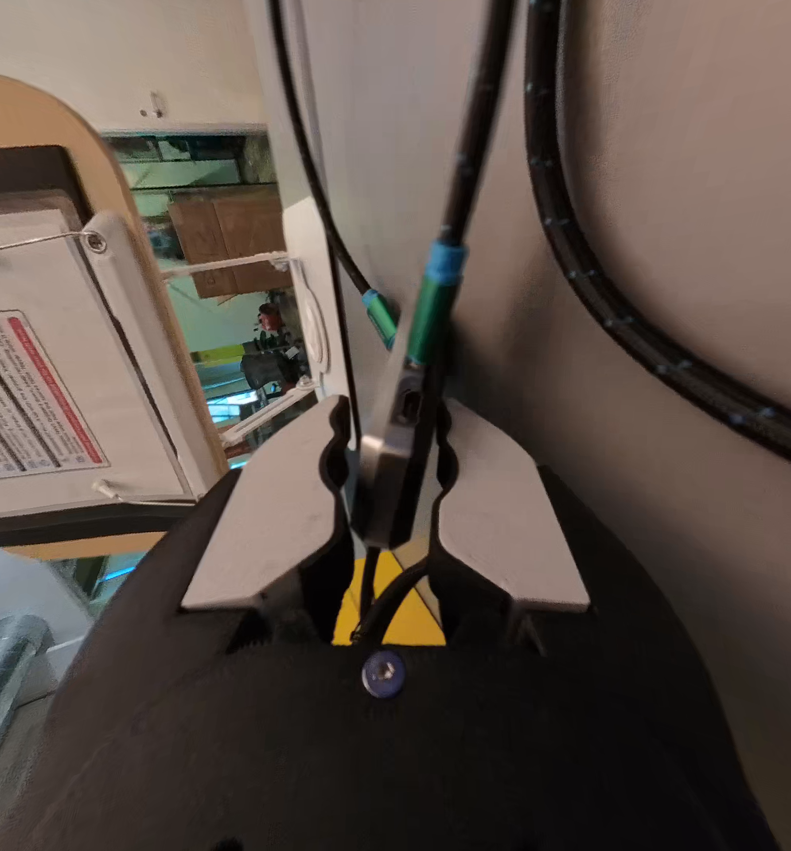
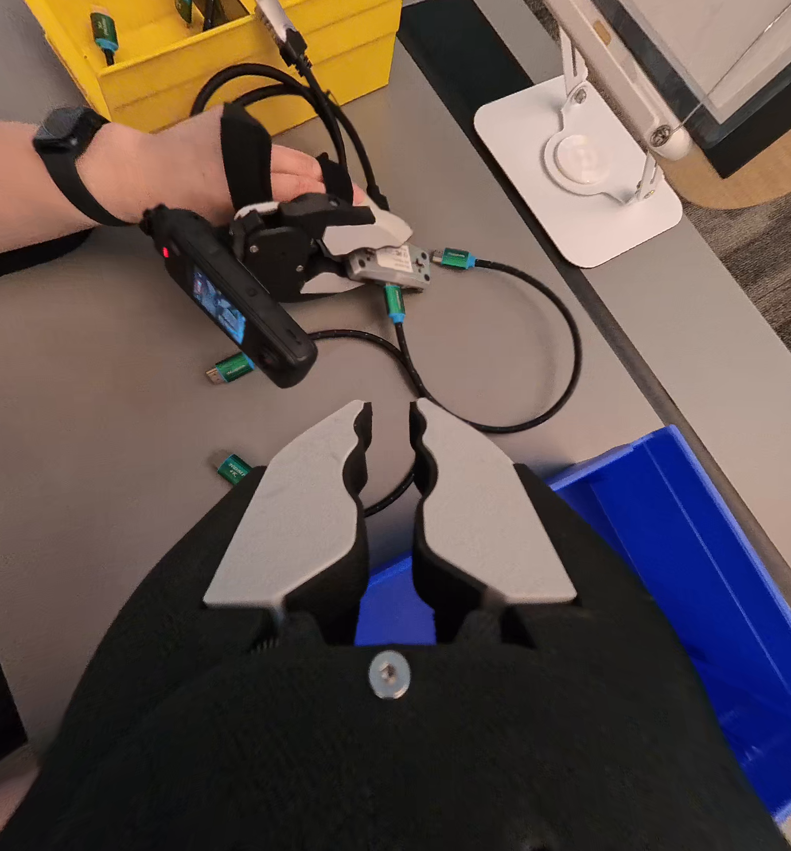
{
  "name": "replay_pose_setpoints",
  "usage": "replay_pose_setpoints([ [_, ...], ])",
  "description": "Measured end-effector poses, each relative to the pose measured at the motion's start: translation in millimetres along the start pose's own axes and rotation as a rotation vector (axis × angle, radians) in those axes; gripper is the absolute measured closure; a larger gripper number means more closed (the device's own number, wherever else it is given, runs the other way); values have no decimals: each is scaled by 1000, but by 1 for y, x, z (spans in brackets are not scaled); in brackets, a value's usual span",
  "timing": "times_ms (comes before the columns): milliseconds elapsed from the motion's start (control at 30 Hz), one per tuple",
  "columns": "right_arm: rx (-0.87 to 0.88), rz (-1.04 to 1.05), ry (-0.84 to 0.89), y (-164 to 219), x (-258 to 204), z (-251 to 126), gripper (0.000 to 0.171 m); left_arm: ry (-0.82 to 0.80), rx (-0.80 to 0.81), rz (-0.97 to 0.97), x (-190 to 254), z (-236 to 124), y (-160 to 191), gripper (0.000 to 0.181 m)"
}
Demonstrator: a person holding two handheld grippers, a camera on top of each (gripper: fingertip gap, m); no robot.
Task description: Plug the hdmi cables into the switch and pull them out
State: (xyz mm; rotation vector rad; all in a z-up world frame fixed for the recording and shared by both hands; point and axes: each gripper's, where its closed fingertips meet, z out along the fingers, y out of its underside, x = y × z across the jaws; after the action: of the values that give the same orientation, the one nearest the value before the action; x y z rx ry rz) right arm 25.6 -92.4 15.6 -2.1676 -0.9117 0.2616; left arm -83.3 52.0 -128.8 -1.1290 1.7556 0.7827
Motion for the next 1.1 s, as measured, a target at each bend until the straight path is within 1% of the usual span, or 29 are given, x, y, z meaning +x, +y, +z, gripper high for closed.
replay_pose_setpoints([
  [67,3,-8,5,0,-1,-3,155,-52,-19,-4,-6,1,0,134],
  [100,5,-12,10,-1,-1,-4,155,-58,-24,-9,-10,-1,1,125],
  [200,4,-13,30,0,1,-9,155,-16,-24,-68,-19,-10,3,106],
  [233,5,-11,34,1,2,-10,155,2,-14,-84,-23,-16,3,103],
  [300,16,-8,41,1,4,-15,155,41,31,-169,-33,-29,-2,104],
  [333,22,-5,44,1,5,-18,155,95,83,-269,-36,-39,-11,109],
  [367,27,-3,50,2,7,-21,155,188,164,-397,-37,-52,-26,119],
  [433,41,6,65,3,11,-27,155,375,333,-606,-42,-85,-58,124],
  [467,51,13,69,3,13,-30,155,431,367,-643,-44,-97,-66,124],
  [567,74,28,81,5,17,-39,155,477,346,-581,-35,-110,-69,123],
  [600,80,32,88,6,18,-42,155,542,354,-574,-25,-118,-75,122],
  [700,98,44,115,8,23,-52,155,879,439,-612,10,-160,-114,118],
  [733,108,47,124,9,25,-57,155,939,444,-601,21,-170,-126,117],
  [767,121,50,133,9,26,-61,155,956,428,-572,32,-174,-134,116],
  [867,158,64,155,10,29,-75,155,852,345,-524,54,-165,-147,115],
  [1000,183,62,179,13,30,-87,155,939,244,-487,92,-163,-152,113],
  [1067,185,59,191,14,31,-91,155,951,235,-495,99,-161,-155,124],
  [1100,185,57,196,14,31,-92,155,951,251,-519,98,-162,-159,134],
])
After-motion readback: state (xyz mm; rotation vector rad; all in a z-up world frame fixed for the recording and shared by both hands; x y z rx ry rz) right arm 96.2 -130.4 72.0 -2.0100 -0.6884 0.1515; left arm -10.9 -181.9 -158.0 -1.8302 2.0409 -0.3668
